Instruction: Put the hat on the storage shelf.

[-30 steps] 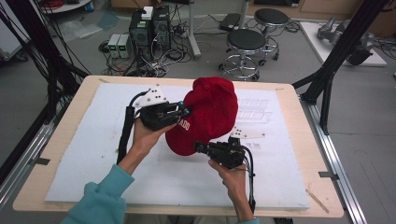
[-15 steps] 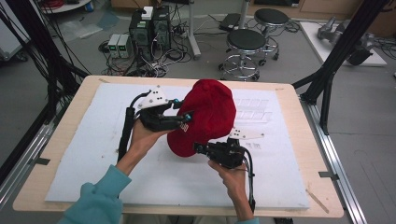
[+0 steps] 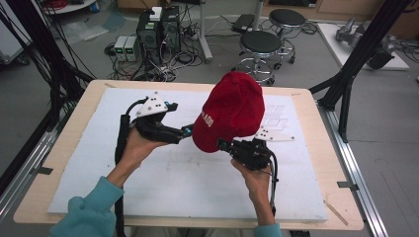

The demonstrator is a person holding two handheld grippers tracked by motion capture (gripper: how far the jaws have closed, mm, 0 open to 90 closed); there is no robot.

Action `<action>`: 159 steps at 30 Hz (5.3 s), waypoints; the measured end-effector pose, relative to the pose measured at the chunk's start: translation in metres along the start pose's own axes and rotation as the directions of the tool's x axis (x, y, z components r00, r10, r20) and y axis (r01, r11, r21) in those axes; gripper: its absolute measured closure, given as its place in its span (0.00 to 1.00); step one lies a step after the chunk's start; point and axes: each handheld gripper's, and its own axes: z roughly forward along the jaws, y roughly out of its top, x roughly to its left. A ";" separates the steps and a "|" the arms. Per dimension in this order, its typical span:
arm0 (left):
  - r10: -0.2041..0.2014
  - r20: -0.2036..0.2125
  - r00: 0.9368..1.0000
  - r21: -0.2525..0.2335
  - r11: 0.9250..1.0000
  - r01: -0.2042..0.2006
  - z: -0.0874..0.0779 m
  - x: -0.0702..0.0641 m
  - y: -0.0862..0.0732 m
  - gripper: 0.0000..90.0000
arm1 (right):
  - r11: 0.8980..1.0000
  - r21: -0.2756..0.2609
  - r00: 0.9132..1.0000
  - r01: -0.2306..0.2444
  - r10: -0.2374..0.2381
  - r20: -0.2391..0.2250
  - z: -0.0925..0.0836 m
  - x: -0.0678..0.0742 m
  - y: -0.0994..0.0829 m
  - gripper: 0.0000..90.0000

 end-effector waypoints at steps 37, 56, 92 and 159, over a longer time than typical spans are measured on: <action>-0.118 -0.233 0.965 0.018 0.992 0.125 -0.119 0.062 -0.173 0.15 | 0.983 0.111 0.912 0.143 -0.175 0.372 -0.015 -0.068 0.048 0.95; -0.171 -0.256 0.951 -0.017 0.985 0.173 -0.121 0.058 -0.192 0.15 | 0.980 0.167 0.889 0.111 -0.173 0.425 -0.002 -0.095 0.051 0.95; -0.147 -0.270 0.951 -0.016 0.989 0.149 -0.120 0.055 -0.192 0.15 | 0.939 0.334 0.833 0.079 -0.246 0.495 0.018 -0.092 0.035 0.78; -0.149 -0.298 0.943 -0.110 0.987 0.121 -0.132 0.045 -0.197 0.16 | 0.980 0.066 0.859 0.189 -0.198 0.472 -0.074 -0.026 -0.068 0.12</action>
